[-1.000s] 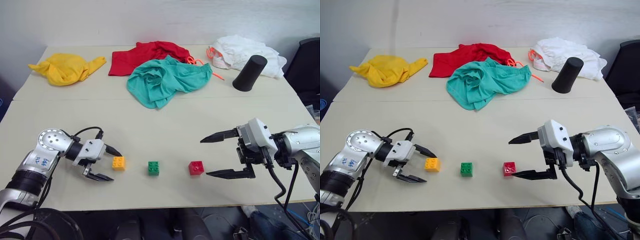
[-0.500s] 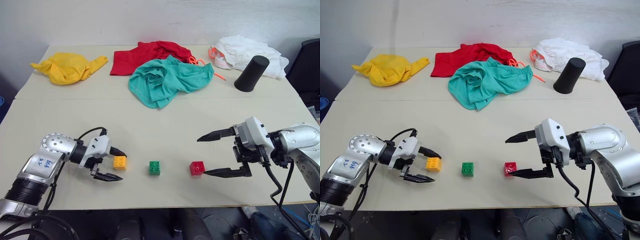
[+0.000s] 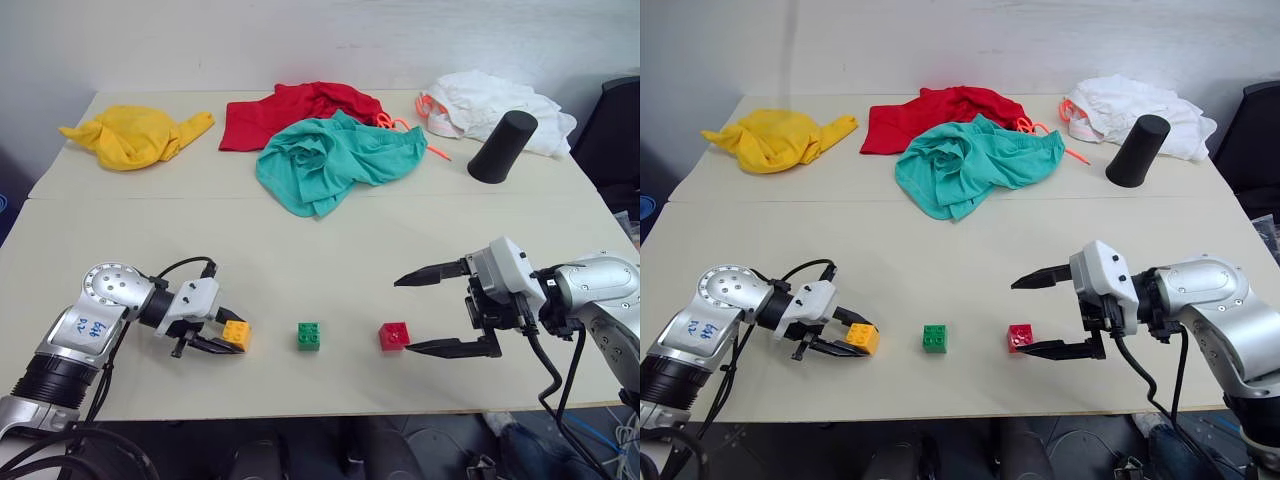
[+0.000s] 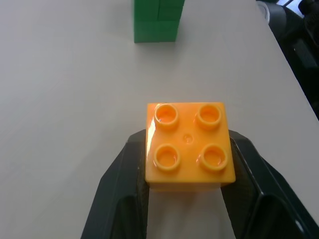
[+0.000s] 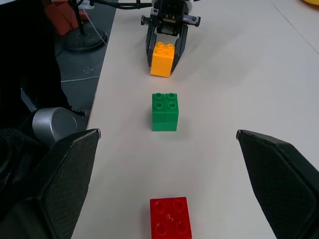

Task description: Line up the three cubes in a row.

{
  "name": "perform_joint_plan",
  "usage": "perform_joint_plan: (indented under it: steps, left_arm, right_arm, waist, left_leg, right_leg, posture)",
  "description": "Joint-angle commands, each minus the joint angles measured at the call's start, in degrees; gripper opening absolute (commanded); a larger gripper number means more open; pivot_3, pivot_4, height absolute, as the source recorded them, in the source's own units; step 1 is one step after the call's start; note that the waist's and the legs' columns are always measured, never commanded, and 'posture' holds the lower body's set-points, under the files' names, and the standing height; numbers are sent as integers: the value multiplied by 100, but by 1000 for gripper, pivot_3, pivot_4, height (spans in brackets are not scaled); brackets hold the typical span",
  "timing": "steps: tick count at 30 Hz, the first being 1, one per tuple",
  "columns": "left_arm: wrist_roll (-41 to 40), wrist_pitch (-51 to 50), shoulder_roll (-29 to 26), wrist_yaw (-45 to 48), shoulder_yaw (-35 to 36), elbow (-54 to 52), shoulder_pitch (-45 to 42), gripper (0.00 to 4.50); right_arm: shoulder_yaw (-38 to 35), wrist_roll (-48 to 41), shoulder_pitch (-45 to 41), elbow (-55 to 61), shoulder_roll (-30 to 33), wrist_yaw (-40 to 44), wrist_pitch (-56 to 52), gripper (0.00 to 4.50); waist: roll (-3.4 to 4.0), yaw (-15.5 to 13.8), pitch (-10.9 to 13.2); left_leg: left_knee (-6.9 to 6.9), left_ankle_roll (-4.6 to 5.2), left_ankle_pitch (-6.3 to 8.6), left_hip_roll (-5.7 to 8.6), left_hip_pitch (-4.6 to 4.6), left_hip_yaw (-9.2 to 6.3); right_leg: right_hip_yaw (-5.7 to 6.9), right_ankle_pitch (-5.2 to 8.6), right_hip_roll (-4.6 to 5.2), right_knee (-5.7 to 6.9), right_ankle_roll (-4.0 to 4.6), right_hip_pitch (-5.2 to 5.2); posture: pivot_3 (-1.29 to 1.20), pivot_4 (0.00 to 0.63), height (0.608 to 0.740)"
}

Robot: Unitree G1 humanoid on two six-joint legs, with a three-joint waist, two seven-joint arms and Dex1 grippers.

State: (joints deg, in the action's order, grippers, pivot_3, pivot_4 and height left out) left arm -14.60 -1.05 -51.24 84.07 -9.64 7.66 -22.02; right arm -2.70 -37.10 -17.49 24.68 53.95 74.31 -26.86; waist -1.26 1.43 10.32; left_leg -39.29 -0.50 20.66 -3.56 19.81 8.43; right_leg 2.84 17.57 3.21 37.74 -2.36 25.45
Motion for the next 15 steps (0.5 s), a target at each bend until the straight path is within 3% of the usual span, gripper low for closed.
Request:
perform_joint_plan:
  steps: [1, 5, 7, 15]
  left_arm:
    - [110, 179, 4, -28, 83, 93, -19, 1538]
    - [216, 118, 67, -219, 70, 146, 8, 1538]
    - [166, -102, 43, -235, 94, 86, 56, 2261]
    - [-61, -585, -219, -343, 497, -383, 421, 4402]
  right_arm:
    - [-167, -104, 39, 257, 67, -28, -3, 4500]
    - [-169, -83, 65, 250, 72, -28, 18, 4500]
    - [-159, -49, 71, 215, 81, 0, 51, 4500]
    - [-174, 19, 90, 38, 147, 165, 148, 4500]
  waist:
    - [0, 0, 0]
    - [0, -1, 0]
    - [0, -1, 0]
    - [0, 0, 0]
  left_leg:
    - [0, 0, 0, 0, 0, 0]
    - [0, 0, 0, 0, -1, 0]
    - [0, 0, 0, 1, -2, 1]
    - [0, 1, 0, 1, -2, 0]
  right_leg:
    - [0, 0, 0, 0, 0, 0]
    - [0, 0, 0, 0, 0, 0]
    - [-1, 0, 2, 2, 0, -1]
    - [-1, 0, 3, 2, 0, -1]
  posture:
    - [0, 150, 740]
    - [0, 150, 740]
    - [0, 150, 740]
    - [0, 150, 740]
